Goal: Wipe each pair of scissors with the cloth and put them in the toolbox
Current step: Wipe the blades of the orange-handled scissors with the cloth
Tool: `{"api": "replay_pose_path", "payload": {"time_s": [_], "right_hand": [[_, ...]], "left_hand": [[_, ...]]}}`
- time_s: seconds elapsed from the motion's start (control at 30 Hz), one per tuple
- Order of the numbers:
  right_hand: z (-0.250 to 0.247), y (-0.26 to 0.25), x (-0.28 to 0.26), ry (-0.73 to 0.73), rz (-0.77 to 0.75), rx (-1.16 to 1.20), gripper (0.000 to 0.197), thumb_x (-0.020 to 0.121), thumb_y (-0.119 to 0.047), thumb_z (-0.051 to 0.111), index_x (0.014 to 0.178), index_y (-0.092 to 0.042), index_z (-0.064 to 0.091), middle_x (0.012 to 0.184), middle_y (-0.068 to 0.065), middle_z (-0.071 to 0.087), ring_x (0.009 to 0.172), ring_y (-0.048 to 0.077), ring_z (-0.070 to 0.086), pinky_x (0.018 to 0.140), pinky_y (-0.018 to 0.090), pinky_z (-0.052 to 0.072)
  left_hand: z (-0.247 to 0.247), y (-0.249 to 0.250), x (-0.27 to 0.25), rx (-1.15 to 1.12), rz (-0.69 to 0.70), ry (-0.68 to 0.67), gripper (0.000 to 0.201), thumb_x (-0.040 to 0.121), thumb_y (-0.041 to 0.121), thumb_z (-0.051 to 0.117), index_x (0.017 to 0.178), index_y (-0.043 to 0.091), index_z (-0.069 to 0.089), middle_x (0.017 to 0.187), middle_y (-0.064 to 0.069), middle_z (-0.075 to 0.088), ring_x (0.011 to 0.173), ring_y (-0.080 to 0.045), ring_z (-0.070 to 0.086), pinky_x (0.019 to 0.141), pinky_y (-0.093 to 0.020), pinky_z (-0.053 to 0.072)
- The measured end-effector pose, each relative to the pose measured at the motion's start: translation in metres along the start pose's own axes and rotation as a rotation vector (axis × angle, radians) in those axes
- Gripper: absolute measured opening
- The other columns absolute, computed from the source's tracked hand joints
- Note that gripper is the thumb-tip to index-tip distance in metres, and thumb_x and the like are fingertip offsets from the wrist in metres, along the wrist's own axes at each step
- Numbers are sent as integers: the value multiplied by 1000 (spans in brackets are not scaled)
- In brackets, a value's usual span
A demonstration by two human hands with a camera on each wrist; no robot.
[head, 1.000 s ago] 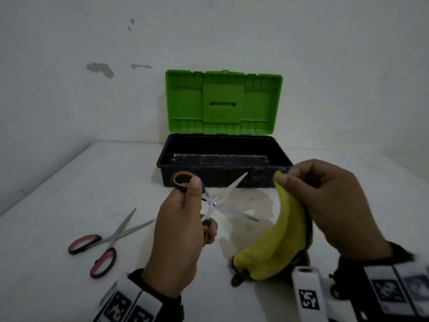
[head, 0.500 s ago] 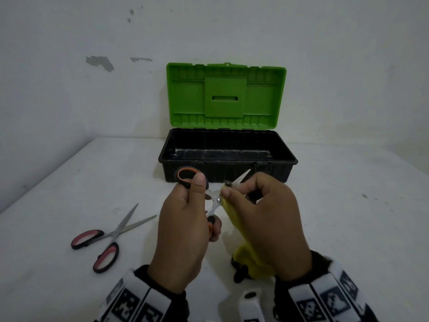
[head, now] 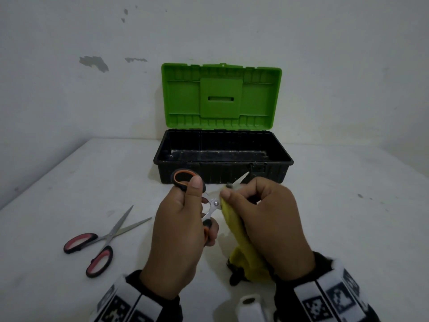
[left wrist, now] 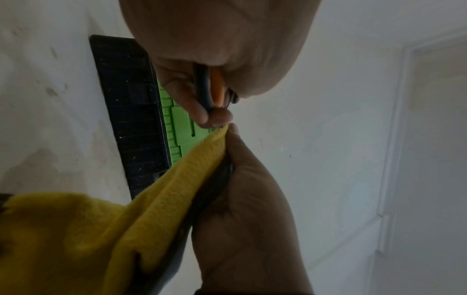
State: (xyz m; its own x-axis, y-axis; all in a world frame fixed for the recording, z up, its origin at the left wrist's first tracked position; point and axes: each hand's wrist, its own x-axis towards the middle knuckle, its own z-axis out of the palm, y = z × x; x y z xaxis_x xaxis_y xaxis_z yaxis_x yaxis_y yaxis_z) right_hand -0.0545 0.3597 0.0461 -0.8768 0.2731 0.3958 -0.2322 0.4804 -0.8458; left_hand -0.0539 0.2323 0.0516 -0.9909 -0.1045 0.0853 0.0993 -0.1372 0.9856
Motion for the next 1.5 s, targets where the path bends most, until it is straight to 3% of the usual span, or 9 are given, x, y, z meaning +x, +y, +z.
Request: {"api": "replay_pose_path", "payload": {"time_s": [0.1, 0.53, 0.67, 0.83, 0.97, 1.13, 1.27, 1.4, 1.5], "right_hand": [[-8, 6, 10, 78, 28, 15, 27, 83, -37, 76, 67, -17, 66, 65, -3, 66, 64, 9, 61, 57, 14, 48], [-6, 1, 2, -32, 12, 44, 26, 81, -36, 77, 68, -15, 67, 68, -1, 68, 66, 11, 63, 62, 17, 53], [-13, 9, 14, 74, 56, 84, 29, 80, -36, 79, 64, -16, 66, 66, 0, 69, 63, 14, 65, 61, 22, 55], [-12, 2, 6, -17, 23, 68, 27, 80, -36, 78, 66, -16, 67, 66, -1, 68, 62, 11, 64, 59, 17, 53], [-17, 9, 16, 78, 59, 107, 32, 80, -36, 80, 60, -15, 64, 62, 2, 68, 60, 18, 65, 59, 27, 55], [-14, 3, 6, -1, 58, 120, 30, 80, -35, 79, 63, -15, 66, 66, 1, 70, 62, 17, 67, 63, 31, 58], [-21, 8, 17, 85, 73, 159, 35, 80, -35, 80, 57, -17, 62, 58, 0, 65, 55, 12, 61, 59, 28, 54], [-14, 3, 5, -16, 58, 142, 29, 81, -35, 79, 64, -14, 67, 67, 3, 70, 63, 19, 67, 63, 30, 58], [-22, 7, 17, 55, 84, 142, 33, 79, -35, 80, 58, -16, 63, 61, 2, 67, 56, 13, 62, 57, 26, 54]], "left_hand": [[0, -1, 0, -4, -6, -11, 43, 97, 45, 43, 86, 5, 50, 48, 10, 33, 38, -18, 46, 39, -24, 38], [-5, -1, 6, 29, 10, -43, 45, 96, 46, 44, 82, 3, 48, 48, 7, 33, 37, -18, 46, 40, -29, 39], [-5, -2, 6, 37, 9, -49, 44, 96, 45, 44, 79, 5, 47, 46, 6, 28, 37, -18, 45, 40, -28, 40], [-7, -3, 6, 21, 1, -46, 46, 97, 43, 43, 83, 0, 49, 44, 6, 28, 34, -18, 43, 38, -27, 38], [-7, -4, 6, 7, -18, -59, 44, 97, 43, 45, 81, 2, 48, 45, 6, 29, 35, -18, 44, 38, -27, 37], [-10, -3, 8, 5, -15, -89, 43, 97, 43, 45, 69, 10, 42, 49, 2, 25, 36, -20, 41, 41, -30, 37], [-9, -3, 8, -2, -23, -95, 42, 97, 43, 45, 78, 5, 46, 46, 4, 28, 36, -20, 43, 40, -29, 37], [-11, -4, 9, -19, -18, -102, 43, 97, 42, 45, 70, 9, 43, 48, 2, 25, 36, -21, 41, 42, -30, 37], [-10, -4, 9, -7, -20, -110, 42, 97, 42, 46, 69, 10, 45, 48, 1, 25, 36, -22, 42, 41, -30, 37]]}}
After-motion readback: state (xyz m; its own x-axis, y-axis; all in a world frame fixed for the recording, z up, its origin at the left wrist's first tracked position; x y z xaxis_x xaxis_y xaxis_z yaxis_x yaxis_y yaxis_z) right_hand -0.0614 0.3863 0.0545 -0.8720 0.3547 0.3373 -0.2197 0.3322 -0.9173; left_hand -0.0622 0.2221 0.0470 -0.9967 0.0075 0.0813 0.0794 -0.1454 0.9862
